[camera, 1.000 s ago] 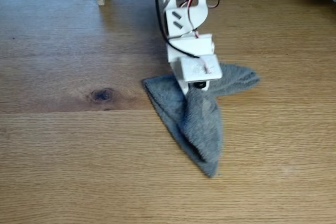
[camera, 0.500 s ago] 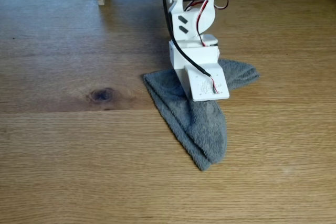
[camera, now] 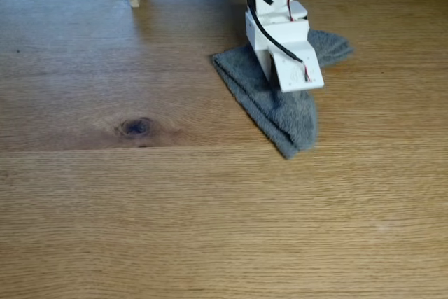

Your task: Clean the area in front of the robot

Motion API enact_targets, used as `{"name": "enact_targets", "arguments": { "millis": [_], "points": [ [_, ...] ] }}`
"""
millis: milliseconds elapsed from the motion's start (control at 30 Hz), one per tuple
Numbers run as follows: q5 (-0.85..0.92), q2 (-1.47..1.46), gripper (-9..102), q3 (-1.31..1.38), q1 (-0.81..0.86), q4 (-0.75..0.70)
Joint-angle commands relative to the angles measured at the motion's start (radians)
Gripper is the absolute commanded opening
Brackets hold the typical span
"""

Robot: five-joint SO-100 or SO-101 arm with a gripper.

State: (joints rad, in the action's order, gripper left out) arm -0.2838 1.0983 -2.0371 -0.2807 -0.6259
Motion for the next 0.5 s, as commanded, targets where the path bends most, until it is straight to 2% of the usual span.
{"name": "enact_targets", "arguments": {
  "millis": [0,100,467],
  "points": [
    [0.061,0.224,0,-0.012,0.167,0.078],
    [0.158,0.339,0,0.035,0.318,0.069],
    [0.419,0.518,0,0.164,0.845,-0.216]
  ]
}}
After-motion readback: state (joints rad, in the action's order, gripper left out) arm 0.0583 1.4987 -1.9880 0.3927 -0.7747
